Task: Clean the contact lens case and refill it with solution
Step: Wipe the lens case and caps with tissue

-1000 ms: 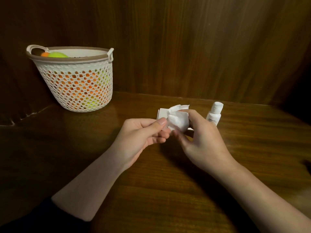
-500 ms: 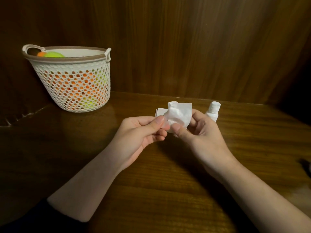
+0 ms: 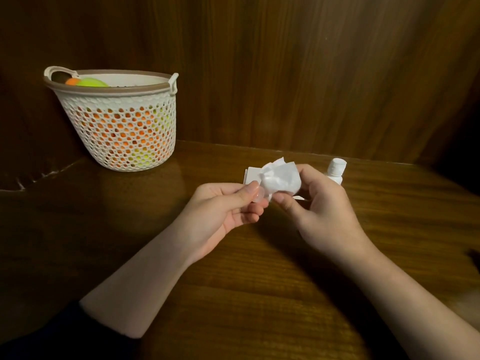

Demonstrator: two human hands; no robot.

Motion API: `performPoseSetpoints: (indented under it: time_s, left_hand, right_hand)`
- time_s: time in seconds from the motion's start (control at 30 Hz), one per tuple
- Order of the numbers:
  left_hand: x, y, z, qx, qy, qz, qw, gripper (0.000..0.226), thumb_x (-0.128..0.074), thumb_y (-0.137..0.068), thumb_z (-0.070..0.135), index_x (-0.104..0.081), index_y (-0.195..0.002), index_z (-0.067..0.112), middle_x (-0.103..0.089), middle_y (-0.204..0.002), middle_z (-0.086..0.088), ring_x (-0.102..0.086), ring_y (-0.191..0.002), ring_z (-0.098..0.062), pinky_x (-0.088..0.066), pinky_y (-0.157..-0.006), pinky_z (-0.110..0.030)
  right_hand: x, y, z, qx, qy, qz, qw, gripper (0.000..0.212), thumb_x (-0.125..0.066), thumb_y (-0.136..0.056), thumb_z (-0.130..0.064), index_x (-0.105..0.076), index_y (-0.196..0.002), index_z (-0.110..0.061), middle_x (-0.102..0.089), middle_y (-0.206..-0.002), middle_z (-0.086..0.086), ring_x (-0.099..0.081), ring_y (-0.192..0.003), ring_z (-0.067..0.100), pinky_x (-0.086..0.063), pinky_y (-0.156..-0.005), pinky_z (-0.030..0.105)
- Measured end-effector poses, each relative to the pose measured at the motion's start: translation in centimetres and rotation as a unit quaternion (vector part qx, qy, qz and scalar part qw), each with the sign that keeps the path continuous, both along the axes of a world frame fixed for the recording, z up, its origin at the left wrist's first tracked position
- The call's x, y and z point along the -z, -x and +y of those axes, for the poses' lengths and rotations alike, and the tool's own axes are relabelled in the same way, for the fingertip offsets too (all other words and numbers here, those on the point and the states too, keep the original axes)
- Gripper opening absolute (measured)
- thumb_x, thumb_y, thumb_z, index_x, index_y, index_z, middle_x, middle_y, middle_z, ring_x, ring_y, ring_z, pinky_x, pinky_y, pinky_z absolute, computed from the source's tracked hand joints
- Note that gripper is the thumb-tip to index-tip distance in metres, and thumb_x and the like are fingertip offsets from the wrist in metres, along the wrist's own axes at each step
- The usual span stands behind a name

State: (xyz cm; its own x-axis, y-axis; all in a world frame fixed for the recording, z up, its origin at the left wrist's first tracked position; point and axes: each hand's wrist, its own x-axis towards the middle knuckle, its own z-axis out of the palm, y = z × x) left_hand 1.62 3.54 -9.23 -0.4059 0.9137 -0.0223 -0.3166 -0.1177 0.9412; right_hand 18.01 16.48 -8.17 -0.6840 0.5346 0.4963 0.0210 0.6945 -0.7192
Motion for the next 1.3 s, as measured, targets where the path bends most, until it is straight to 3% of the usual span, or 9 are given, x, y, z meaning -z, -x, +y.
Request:
performPoseSetpoints:
  time_s: [0.23,0.4,0.47,0.53,0.67,0.8,0.97,1.13,1.3]
  left_hand:
    - [-0.2,-0.3,0.5,0.021,0.003,-0.050,0.999,0.023,-0.076,-0.084,0.025,-0.085,-0.098,0.009,-0.079,-0.096,-0.010,-0.075,-0.080,-0.012,-0.060,-0.073,-0.024]
    - [0.2,-0.2,0.6,0.020,0.003,-0.048,0.999,0.042,-0.080,-0.083,0.026,-0.079,-0.117,0.001,-0.079,-0.107,-0.015,-0.076,-0.087,-0.016,-0.061,-0.078,-0.026]
    - [0.3,-0.1,0.7,0.010,0.004,-0.050,0.999,0.043,-0.080,-0.083,0.026,-0.079,-0.119,0.002,-0.079,-0.112,-0.016,-0.077,-0.091,-0.018,-0.061,-0.080,-0.027]
    - [0.3,0.1,0.8,0.002,-0.003,-0.054,0.999,0.036,-0.079,-0.085,0.026,-0.082,-0.116,0.006,-0.079,-0.115,-0.016,-0.078,-0.095,-0.019,-0.061,-0.082,-0.027]
    - [0.3,0.1,0.8,-0.005,0.003,-0.067,0.998,0.033,-0.078,-0.086,0.027,-0.083,-0.114,0.010,-0.080,-0.116,-0.014,-0.080,-0.102,-0.022,-0.063,-0.083,-0.029]
    - [0.3,-0.4,0.9,-0.016,0.020,-0.046,0.999,0.045,-0.078,-0.082,0.029,-0.078,-0.122,0.009,-0.081,-0.118,-0.012,-0.080,-0.107,-0.023,-0.063,-0.082,-0.030]
    - [0.4,-0.7,0.9,-0.027,0.011,-0.017,0.999,0.047,-0.077,-0.081,0.032,-0.078,-0.124,0.014,-0.081,-0.118,-0.007,-0.079,-0.106,-0.020,-0.062,-0.084,-0.028]
    - [0.4,-0.7,1.0,-0.051,-0.016,-0.022,0.998,0.038,-0.078,-0.081,0.030,-0.083,-0.116,0.017,-0.081,-0.120,-0.004,-0.078,-0.112,-0.019,-0.062,-0.084,-0.027]
    - [0.4,-1.0,0.8,-0.066,-0.026,0.018,0.997,0.044,-0.077,-0.082,0.030,-0.079,-0.123,0.014,-0.081,-0.120,-0.002,-0.077,-0.114,-0.017,-0.062,-0.085,-0.025]
  right_hand:
    - [-0.2,-0.3,-0.4,0.063,-0.107,0.028,0.992,0.035,-0.082,-0.091,-0.003,-0.069,-0.110,-0.029,-0.069,-0.099,-0.033,-0.067,-0.105,-0.009,-0.049,-0.085,0.004]
    - [0.0,-0.1,-0.2,0.037,0.076,-0.001,0.996,0.019,-0.078,-0.098,-0.024,-0.071,-0.112,-0.034,-0.078,-0.105,-0.014,-0.072,-0.095,-0.001,-0.056,-0.080,0.023]
    - [-0.3,-0.3,-0.1,0.043,0.094,0.008,0.995,0.017,-0.079,-0.097,-0.027,-0.071,-0.106,-0.039,-0.079,-0.102,-0.019,-0.072,-0.083,-0.002,-0.054,-0.068,0.023]
    - [-0.7,-0.5,-0.2,0.063,0.091,0.042,0.993,0.018,-0.080,-0.096,-0.029,-0.070,-0.102,-0.043,-0.077,-0.099,-0.025,-0.074,-0.086,0.001,-0.058,-0.065,0.026]
    - [-0.5,-0.3,-0.8,0.034,0.070,0.068,0.995,0.017,-0.081,-0.095,-0.026,-0.073,-0.105,-0.037,-0.078,-0.100,-0.021,-0.074,-0.099,0.003,-0.058,-0.071,0.014]
    - [0.5,0.3,-1.3,0.041,0.024,0.032,0.998,0.015,-0.080,-0.095,-0.023,-0.075,-0.108,-0.027,-0.078,-0.101,-0.017,-0.071,-0.104,0.001,-0.057,-0.089,0.018]
    - [0.3,0.5,-1.7,0.038,0.011,0.025,0.999,0.014,-0.080,-0.095,-0.023,-0.075,-0.102,-0.034,-0.078,-0.100,-0.022,-0.071,-0.105,-0.004,-0.052,-0.088,0.010]
    - [0.2,1.0,-2.4,0.094,-0.090,-0.008,0.992,0.025,-0.079,-0.096,-0.024,-0.069,-0.111,-0.042,-0.072,-0.103,-0.031,-0.069,-0.102,-0.007,-0.054,-0.079,0.008]
    - [0.0,1.3,-1.9,0.093,-0.078,-0.020,0.992,0.026,-0.079,-0.095,-0.027,-0.065,-0.111,-0.041,-0.070,-0.101,-0.029,-0.061,-0.110,-0.010,-0.047,-0.081,0.001]
